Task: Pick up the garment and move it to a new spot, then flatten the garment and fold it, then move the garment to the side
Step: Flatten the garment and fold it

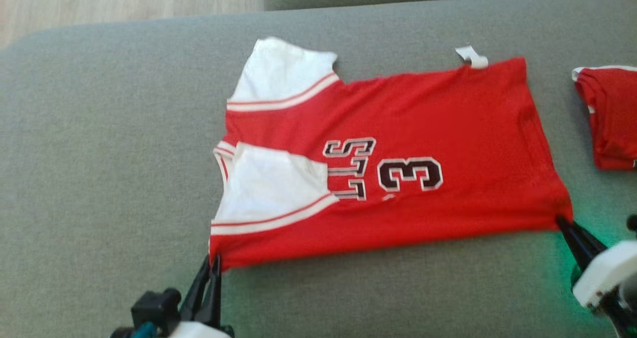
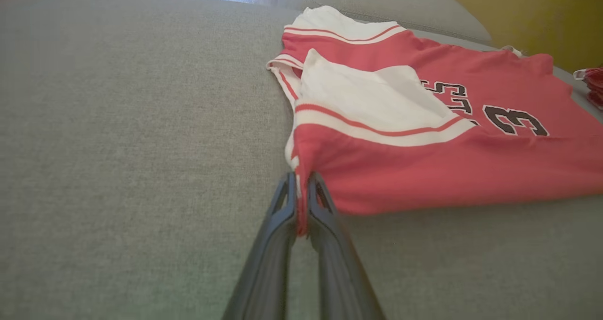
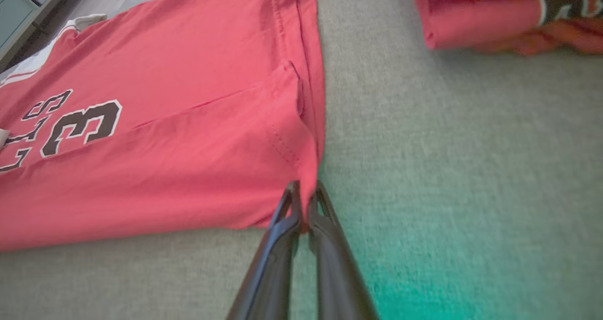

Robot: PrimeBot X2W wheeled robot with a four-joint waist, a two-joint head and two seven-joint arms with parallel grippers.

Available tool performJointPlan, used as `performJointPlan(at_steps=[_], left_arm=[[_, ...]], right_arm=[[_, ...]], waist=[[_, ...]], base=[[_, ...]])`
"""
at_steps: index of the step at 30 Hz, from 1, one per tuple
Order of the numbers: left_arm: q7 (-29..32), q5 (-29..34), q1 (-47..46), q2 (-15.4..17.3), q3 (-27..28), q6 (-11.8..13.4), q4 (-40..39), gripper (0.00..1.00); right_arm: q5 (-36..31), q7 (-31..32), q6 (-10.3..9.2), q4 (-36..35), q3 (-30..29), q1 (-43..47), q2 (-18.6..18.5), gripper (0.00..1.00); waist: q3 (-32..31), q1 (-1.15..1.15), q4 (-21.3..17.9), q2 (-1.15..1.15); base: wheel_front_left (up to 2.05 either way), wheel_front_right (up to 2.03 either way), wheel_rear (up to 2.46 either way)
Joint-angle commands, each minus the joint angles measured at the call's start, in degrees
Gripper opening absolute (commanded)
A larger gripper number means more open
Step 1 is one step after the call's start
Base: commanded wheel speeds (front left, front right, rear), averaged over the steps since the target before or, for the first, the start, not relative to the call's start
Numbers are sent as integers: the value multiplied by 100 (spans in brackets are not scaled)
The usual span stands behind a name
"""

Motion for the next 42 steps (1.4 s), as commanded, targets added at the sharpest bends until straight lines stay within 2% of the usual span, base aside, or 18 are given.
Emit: performJointPlan(at_steps=[1, 4, 5, 6, 7, 8, 9, 10, 16, 22, 27, 30, 33, 36, 42], left_arm=[[-9, -42, -28, 161, 183, 64, -226, 0], [36, -84, 84, 201, 160, 67, -272, 0], [56, -91, 99, 209, 149, 67, -272, 0], [91, -92, 106, 218, 129, 70, -262, 15], [144, -95, 103, 227, 104, 68, -254, 42], [190, -101, 87, 234, 91, 67, -256, 79], [190, -101, 87, 234, 91, 67, -256, 79], [228, -101, 63, 242, 83, 70, -265, 100], [409, 99, -372, 444, 55, -4, -516, 100], [821, 405, -1780, 669, 201, -249, -743, 100], [1455, 406, -3482, 763, 280, -884, -278, 100], [1924, 78, -4417, 726, 297, -1499, 174, 100], [2502, -244, -5191, 705, 301, -1955, 720, 100], [2949, -406, -5817, 718, 328, -2180, 1299, 100], [3706, -501, -6612, 754, 233, -2332, 2429, 100]], right_arm=[[59, -10, -5, -163, -103, 198, -318, 0], [23, 39, -5, -286, -230, 417, -333, 0], [1, 56, -5, -316, -279, 468, -321, 6], [-28, 74, -5, -339, -326, 513, -305, 44], [-71, 79, -5, -345, -389, 549, -286, 100], [-118, 75, -5, -352, -459, 572, -260, 100], [-118, 75, -5, -352, -459, 572, -260, 100], [-161, 87, -5, -372, -520, 592, -231, 100], [-492, -29, -5, -659, -1024, 619, -124, 100], [-941, -62, -5, -1127, -1481, 521, 52, 100], [-1262, 137, -5, -1590, -1687, 302, 222, 100], [-1406, 260, -5, -1836, -1758, 133, 289, 100], [-1529, 338, -5, -2008, -1810, 12, 349, 100], [-1615, 389, -5, -2167, -1828, -60, 428, 100], [-1728, 456, -5, -2347, -1851, -151, 548, 100]], waist=[[-65, 1, 21, 0], [-106, 1, 15, 0], [-117, 1, 11, 0], [-127, 1, 7, 0], [-136, 1, 2, 0], [-141, 1, -1, 0], [-141, 1, -1, 0], [-145, 1, -5, 0], [-22, 1, -50, 0], [433, 1, -124, 0], [935, 1, -271, 0], [1219, 1, -418, 0], [1458, 1, -553, 0], [1662, 1, -698, 0], [1961, 1, -942, 0]], base=[[0, 0, 0], [0, 0, 0], [0, 0, 0], [0, 0, 0], [0, 0, 0], [0, 0, 0], [0, 0, 0], [0, 0, 0], [0, 0, 0], [0, 0, 0], [0, 0, 0], [0, 0, 0], [0, 0, 0], [0, 0, 0], [0, 0, 0]])
